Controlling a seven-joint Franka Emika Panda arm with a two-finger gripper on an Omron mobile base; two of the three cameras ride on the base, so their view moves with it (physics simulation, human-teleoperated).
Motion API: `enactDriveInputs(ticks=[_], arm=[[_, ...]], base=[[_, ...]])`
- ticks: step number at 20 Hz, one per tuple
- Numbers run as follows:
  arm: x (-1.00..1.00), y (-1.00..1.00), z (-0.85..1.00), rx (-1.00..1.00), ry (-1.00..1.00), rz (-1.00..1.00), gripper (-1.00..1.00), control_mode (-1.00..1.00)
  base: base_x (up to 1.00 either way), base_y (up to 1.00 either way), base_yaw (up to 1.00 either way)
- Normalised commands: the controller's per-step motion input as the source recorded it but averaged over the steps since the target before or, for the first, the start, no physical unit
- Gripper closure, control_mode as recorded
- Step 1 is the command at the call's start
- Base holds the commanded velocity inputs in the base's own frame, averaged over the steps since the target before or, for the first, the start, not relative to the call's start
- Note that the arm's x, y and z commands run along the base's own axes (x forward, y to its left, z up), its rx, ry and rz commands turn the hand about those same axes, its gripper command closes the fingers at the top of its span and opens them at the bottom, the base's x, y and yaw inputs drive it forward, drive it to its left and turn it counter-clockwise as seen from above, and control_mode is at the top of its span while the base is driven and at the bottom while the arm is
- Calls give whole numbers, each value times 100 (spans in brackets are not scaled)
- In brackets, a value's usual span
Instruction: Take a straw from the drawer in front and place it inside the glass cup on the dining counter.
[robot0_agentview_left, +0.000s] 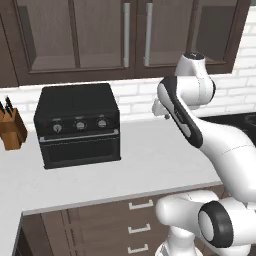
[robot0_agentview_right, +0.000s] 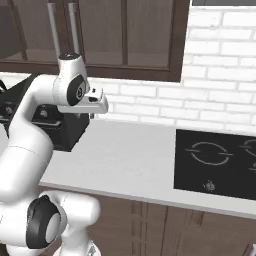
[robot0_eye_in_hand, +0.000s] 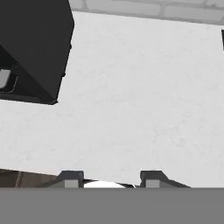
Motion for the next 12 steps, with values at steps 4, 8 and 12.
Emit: enactDriveInputs(ticks=[4,8,12], arm=[[0,0,0,0,0,0,-100,100],[0,0,0,0,0,0,-100,100],[0,0,0,0,0,0,-100,100]], base=[[0,0,0],[-33,7,0],[-98,-3,10]])
